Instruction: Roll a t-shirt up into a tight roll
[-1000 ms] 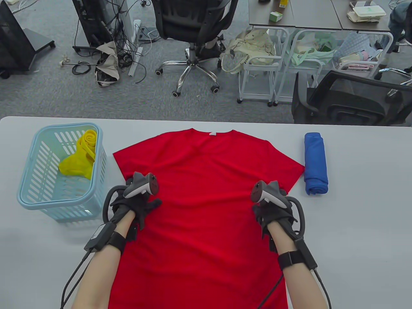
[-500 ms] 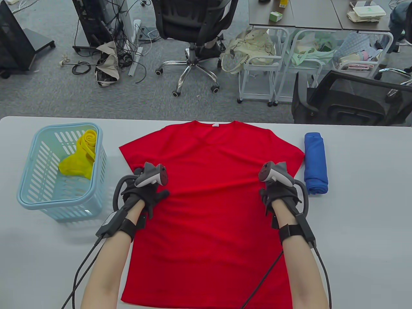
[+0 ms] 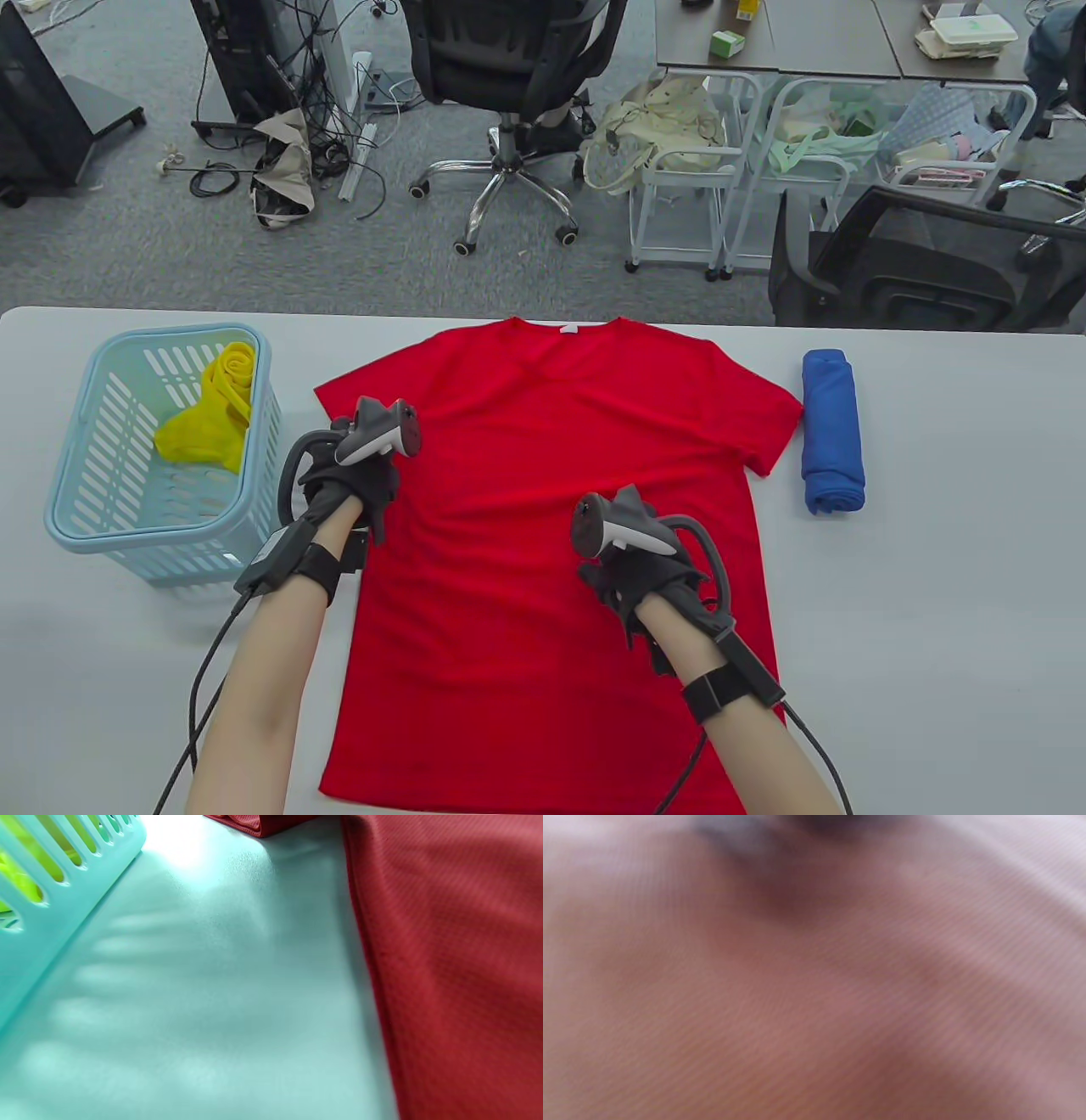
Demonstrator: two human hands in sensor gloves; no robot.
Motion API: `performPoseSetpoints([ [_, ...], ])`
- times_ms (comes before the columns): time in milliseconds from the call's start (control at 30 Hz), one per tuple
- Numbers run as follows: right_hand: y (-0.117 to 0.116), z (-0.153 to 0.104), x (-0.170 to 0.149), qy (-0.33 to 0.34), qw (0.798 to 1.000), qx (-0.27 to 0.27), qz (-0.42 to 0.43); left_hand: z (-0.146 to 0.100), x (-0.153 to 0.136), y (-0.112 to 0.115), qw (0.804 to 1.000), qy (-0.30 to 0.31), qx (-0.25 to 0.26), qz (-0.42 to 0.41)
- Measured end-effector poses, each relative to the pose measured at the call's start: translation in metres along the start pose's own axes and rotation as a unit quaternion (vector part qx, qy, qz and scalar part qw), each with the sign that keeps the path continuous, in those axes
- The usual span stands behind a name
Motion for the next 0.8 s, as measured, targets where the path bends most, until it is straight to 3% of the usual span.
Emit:
performPoseSetpoints([
  [200, -0.009, 0.003, -0.006, 0.002, 1.000, 0.014, 0.019, 0.024, -0.013, 0.001, 0.996, -0.043, 0.004, 0.075],
  [633, -0.013, 0.003, -0.019, 0.007, 0.998, 0.019, 0.057, 0.029, -0.020, -0.008, 0.995, -0.053, 0.022, 0.085],
  [800, -0.001, -0.011, 0.016, 0.043, 0.998, -0.016, 0.042, 0.021, -0.029, -0.019, 0.992, -0.077, 0.059, 0.082],
])
Point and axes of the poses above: the tracker on the back of each hand, its own x axis roughly to the thumb side, its own z axis roughly from the wrist to the fingertips, y = z × x, the point moved 5 cm from there along z, roughly from the wrist to the fingertips, and after that the axes turned 3 degrees about y, right-handed, at the moved point
